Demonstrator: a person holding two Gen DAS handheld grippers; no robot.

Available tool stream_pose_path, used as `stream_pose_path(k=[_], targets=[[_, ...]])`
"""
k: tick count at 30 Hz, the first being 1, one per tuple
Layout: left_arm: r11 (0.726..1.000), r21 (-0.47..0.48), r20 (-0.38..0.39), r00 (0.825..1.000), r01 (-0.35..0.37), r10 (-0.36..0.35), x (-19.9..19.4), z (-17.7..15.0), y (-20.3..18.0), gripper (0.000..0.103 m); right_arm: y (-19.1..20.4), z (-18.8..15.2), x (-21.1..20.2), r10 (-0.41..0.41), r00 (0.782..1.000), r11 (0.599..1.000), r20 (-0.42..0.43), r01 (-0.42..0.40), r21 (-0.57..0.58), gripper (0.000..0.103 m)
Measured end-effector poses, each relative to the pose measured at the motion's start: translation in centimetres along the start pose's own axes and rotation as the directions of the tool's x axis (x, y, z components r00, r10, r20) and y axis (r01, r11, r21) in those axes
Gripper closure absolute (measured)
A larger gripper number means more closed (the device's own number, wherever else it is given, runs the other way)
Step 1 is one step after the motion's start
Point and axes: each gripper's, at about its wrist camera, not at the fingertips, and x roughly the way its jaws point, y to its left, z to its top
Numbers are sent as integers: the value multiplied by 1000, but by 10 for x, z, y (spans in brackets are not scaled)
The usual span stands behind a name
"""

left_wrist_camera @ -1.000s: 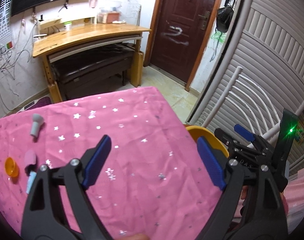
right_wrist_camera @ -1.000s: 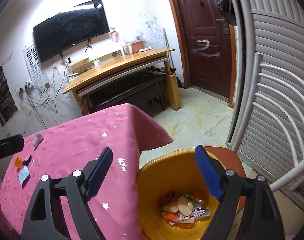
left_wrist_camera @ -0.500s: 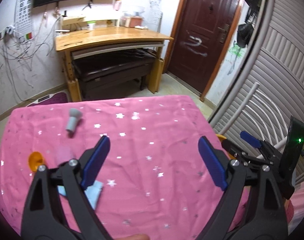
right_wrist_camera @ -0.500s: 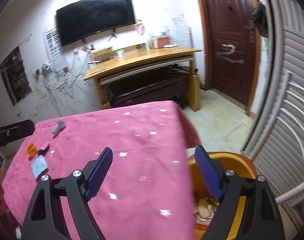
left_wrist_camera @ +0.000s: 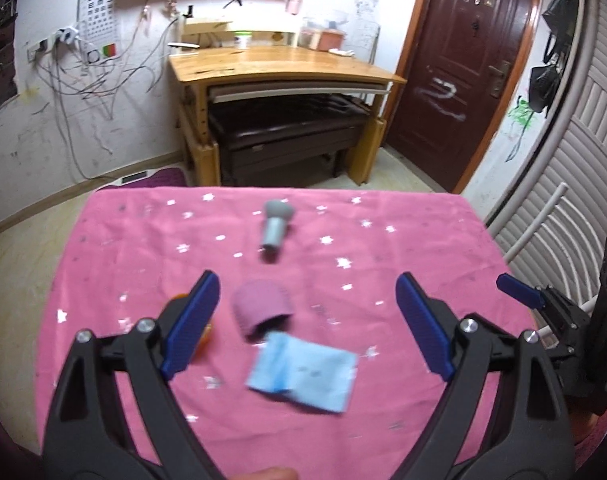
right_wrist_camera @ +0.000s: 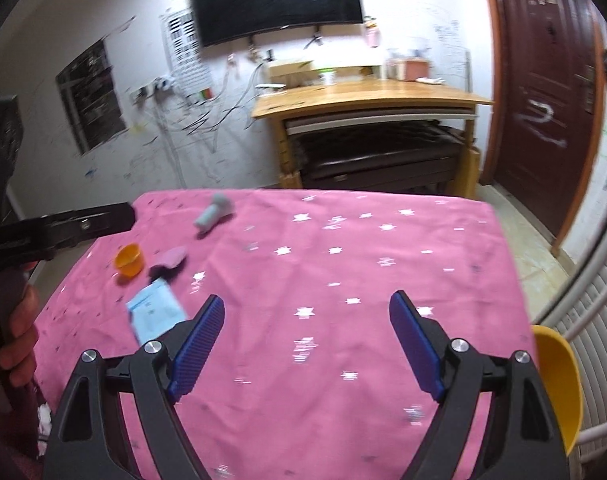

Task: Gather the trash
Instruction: 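Move both tools back over the table toward the blue wipe and orange cup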

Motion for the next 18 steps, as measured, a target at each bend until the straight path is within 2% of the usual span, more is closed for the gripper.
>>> stream_pose_path(k=[8, 16, 18], targets=[[999, -38, -46, 998, -34, 32, 9, -6, 41, 17, 48, 1, 21, 118, 991, 990, -61, -123, -71, 23], [999, -8, -96, 995, -41, 40, 24, -14, 60, 18, 85, 0, 37, 158, 981, 973, -109, -174, -154, 23], [999, -10, -108, 993, -43, 42, 27, -15, 64, 23, 92, -1, 41, 165, 979, 968, -123, -184, -171, 23]])
